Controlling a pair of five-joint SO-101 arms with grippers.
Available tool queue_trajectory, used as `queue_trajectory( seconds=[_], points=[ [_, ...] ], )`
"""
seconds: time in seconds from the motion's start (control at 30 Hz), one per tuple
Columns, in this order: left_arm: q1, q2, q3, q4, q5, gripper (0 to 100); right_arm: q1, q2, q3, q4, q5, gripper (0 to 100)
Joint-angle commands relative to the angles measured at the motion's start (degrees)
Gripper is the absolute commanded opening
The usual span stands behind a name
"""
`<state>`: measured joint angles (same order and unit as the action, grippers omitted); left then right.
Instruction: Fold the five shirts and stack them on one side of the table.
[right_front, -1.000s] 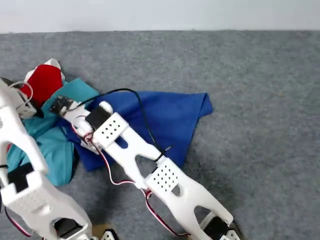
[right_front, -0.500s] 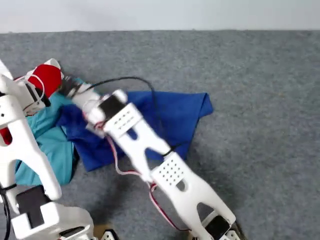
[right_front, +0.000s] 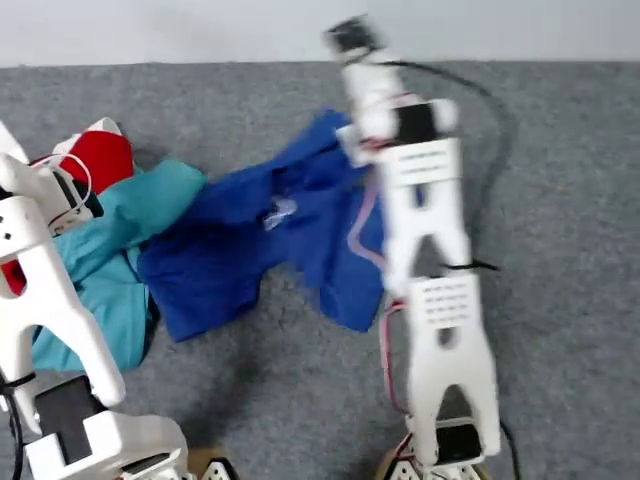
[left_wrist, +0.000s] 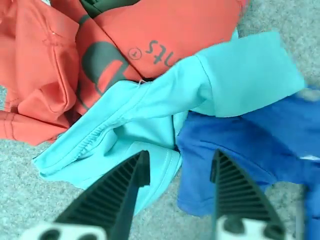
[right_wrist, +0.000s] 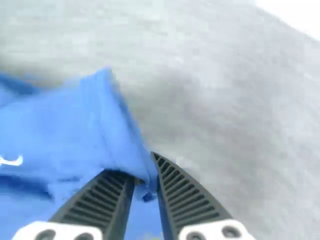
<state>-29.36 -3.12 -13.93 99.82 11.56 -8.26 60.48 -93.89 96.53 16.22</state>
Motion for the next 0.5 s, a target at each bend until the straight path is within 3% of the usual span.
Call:
queue_trajectory(
  seconds=[0.0,0.3,0.47],
  points=[
    [0.4,-2.4,-0.3,0.5,0.1,20,11.8,-5.0,-1.1,1.8,0.2,0.9],
    [1.5,-2.2,-0.2,0.5,0.1,20,34.3,-4.7,-0.8,6.4,0.0,0.9],
    [12.9,-2.1,4.0,0.2,-3.4,20,40.7,-4.6,0.0,6.5,0.0,0.9]
  ],
)
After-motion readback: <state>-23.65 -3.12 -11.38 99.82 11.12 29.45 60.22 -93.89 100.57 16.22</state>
